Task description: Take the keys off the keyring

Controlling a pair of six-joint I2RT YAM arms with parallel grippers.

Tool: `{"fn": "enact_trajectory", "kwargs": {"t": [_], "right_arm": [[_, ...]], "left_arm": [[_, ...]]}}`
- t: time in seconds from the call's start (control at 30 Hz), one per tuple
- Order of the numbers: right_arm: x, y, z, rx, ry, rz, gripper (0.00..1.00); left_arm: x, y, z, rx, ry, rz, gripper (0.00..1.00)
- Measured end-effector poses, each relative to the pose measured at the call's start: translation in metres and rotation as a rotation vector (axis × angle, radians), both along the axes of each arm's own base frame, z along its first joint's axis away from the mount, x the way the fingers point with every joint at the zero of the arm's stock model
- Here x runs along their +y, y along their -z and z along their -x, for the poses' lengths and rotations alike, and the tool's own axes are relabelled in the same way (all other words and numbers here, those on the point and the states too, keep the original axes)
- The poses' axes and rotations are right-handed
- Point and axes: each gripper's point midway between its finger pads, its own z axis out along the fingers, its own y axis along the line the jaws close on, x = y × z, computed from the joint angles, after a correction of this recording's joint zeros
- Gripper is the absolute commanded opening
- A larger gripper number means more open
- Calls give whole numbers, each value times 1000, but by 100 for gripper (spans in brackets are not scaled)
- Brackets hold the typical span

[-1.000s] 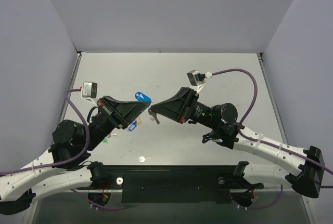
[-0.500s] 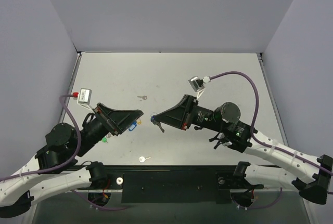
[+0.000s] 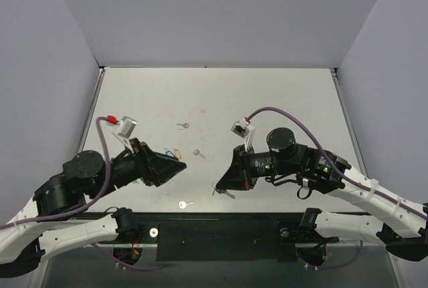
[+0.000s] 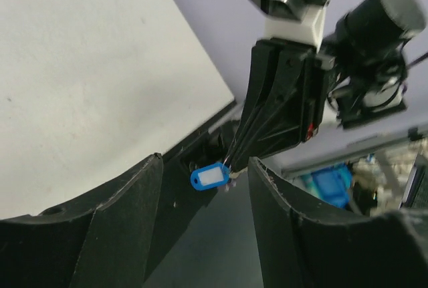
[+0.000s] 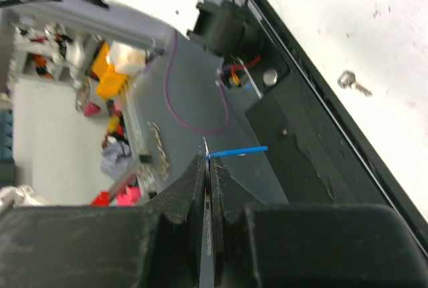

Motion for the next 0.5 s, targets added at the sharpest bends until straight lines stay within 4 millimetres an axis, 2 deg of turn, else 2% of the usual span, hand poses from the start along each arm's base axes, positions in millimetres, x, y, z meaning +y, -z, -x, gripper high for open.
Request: {"fn": "enact_trajectory", "kwargs": {"t": [0.13, 0.23, 0.33, 0.5], "right_arm": [[-10, 11, 14, -21, -56, 75, 0], [-15, 18, 21, -40, -94, 113, 0], [-18, 25, 29, -58, -134, 145, 0], [-18, 28, 39, -90, -194, 173, 0]], "left_arm": [[-37, 27, 12, 34, 164, -125, 61], [-59, 43, 27, 69, 295, -171, 51], [-66, 52, 41, 87, 393, -188, 50], [-73, 45, 61, 66, 525, -159, 53]]}}
